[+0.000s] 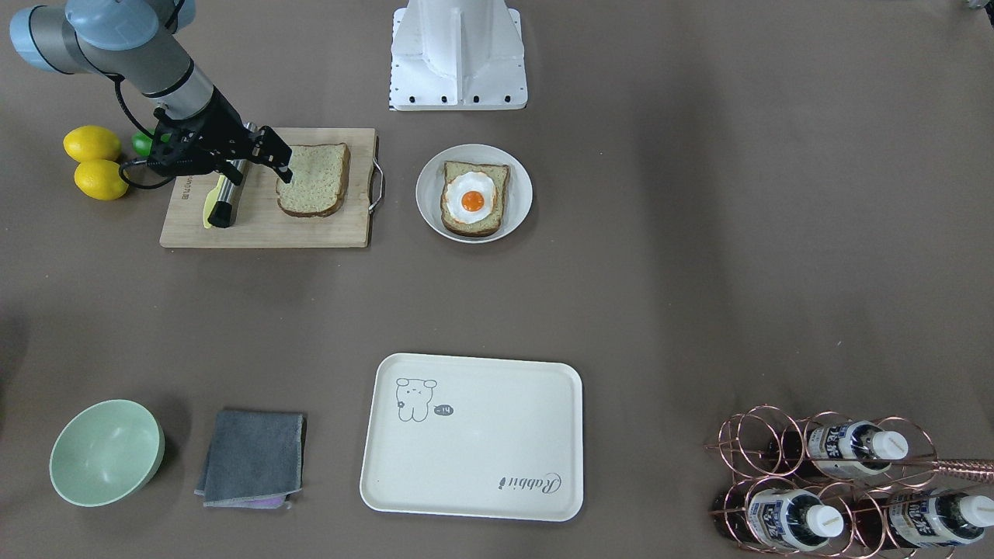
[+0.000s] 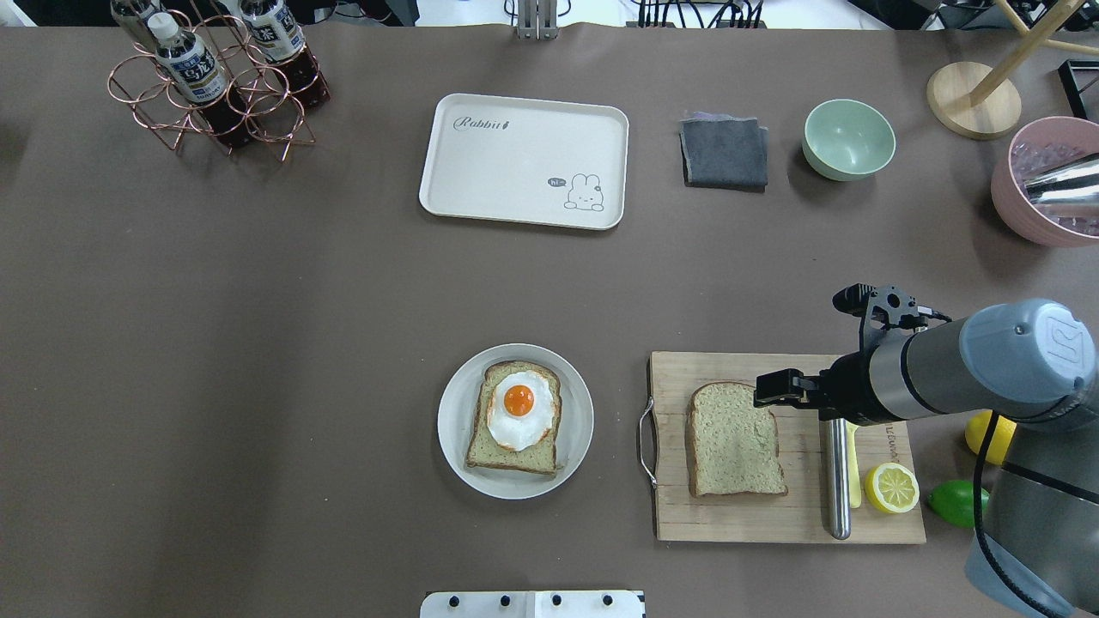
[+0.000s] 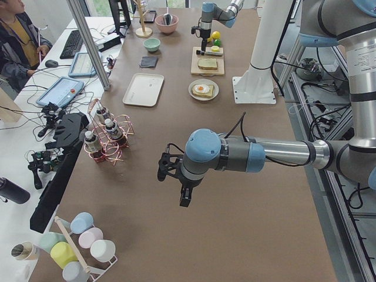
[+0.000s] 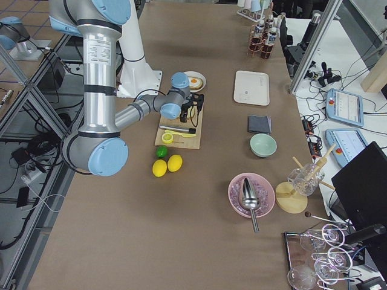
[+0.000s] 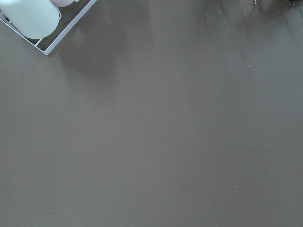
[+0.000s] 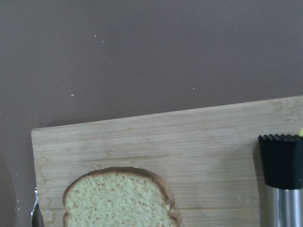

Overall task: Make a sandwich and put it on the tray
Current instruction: 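Move the right gripper over the bread slice on the cutting board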

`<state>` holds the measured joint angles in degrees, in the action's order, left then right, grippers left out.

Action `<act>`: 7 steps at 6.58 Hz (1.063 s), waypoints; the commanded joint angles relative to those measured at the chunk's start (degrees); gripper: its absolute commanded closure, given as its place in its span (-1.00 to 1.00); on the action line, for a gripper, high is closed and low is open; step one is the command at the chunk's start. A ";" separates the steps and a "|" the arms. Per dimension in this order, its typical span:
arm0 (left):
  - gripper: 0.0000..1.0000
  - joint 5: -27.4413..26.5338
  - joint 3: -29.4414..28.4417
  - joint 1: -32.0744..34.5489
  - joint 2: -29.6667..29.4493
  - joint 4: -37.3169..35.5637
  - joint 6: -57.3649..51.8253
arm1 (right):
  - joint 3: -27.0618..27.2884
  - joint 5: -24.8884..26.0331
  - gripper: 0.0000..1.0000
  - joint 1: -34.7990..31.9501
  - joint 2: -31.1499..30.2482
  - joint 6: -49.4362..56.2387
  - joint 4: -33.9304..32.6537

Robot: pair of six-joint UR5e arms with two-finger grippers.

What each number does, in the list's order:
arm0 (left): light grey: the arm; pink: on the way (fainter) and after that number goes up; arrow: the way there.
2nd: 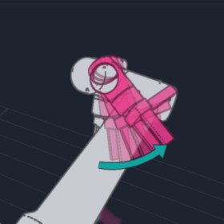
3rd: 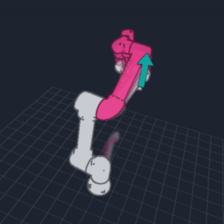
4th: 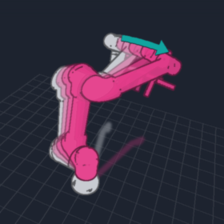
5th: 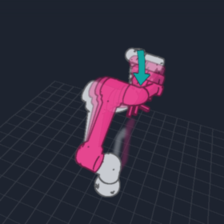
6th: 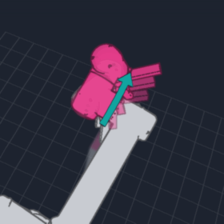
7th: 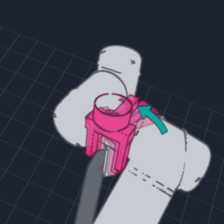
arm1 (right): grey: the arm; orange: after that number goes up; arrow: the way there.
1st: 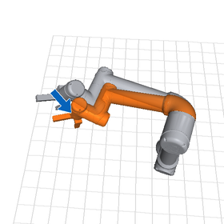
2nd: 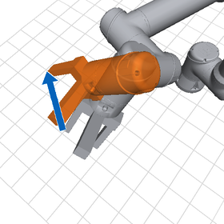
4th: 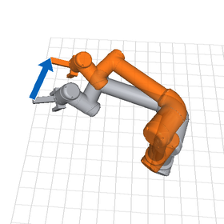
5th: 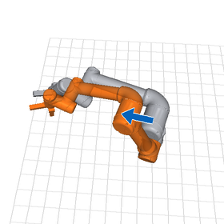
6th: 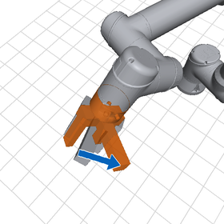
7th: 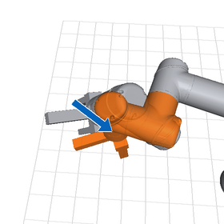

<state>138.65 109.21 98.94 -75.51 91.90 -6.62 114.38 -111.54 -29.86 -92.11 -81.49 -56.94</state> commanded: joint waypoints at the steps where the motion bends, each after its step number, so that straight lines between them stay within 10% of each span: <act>1: -0.95 0.04 -0.23 -0.06 -0.60 0.03 0.55 | -0.21 0.09 -0.81 1.20 -0.26 -0.08 -0.19; 5: -0.95 0.04 -0.31 -0.06 -1.13 -0.14 0.82 | -2.14 0.09 -0.72 2.87 1.06 -0.08 -0.19; 7: -0.95 0.04 -0.23 -0.06 -1.13 -0.14 0.90 | -2.40 0.18 -0.36 3.05 0.97 -0.08 -0.19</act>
<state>138.69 108.91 98.88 -76.64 91.76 -5.74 112.21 -111.42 -26.91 -91.13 -81.56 -57.13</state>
